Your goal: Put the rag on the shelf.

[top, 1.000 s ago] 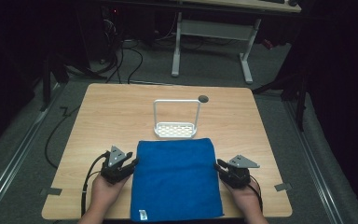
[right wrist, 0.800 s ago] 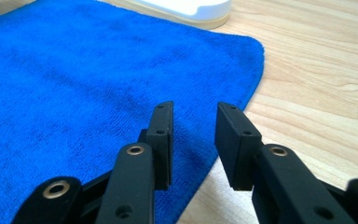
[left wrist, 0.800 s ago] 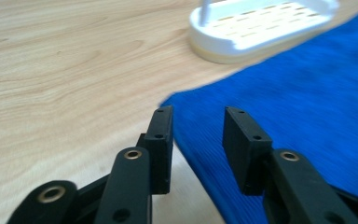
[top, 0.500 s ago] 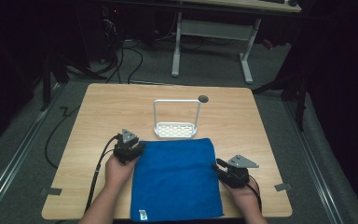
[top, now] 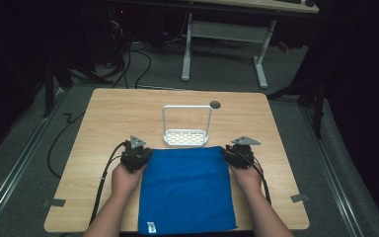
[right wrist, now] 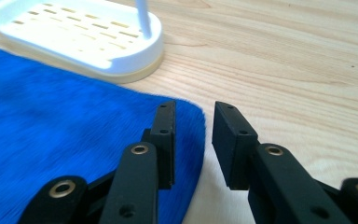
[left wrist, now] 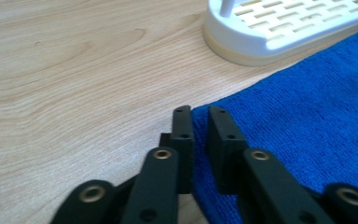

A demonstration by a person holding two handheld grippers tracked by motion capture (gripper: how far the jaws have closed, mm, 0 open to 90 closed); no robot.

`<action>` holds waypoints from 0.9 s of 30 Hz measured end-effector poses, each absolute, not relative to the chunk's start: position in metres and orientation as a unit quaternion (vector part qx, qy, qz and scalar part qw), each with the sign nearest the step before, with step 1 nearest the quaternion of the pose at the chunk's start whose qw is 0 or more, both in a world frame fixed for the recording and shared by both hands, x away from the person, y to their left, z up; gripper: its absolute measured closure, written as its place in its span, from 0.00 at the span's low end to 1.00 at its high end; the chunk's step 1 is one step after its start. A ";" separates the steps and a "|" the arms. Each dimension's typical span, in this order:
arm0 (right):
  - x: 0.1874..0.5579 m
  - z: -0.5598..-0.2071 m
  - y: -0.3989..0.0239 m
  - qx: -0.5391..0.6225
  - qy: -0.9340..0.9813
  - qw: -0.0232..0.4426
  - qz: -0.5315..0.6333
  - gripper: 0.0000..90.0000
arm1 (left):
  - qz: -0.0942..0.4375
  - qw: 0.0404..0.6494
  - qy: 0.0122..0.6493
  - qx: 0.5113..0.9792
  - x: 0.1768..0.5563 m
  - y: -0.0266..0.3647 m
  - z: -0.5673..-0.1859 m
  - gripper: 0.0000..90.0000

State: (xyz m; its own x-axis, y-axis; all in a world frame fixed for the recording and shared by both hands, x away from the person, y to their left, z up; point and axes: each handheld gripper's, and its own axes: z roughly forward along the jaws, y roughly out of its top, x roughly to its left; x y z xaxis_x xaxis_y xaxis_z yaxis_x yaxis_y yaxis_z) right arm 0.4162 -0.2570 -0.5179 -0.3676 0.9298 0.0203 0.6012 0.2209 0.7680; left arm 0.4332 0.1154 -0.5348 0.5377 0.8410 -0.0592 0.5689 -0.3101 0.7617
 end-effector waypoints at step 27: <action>0.398 -0.515 -0.245 0.478 0.736 0.253 0.407 0.98 | 0.190 0.431 0.438 0.766 0.421 0.127 -0.523 0.97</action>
State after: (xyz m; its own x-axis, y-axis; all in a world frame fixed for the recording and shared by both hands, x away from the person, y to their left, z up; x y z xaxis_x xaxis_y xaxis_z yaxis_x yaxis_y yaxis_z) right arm 0.3982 -0.2446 -0.5148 -0.4150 0.9097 0.0176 0.4979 0.2109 0.8412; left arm 0.4209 0.1272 -0.5226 0.5449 0.8340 -0.0867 0.5073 -0.2456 0.8261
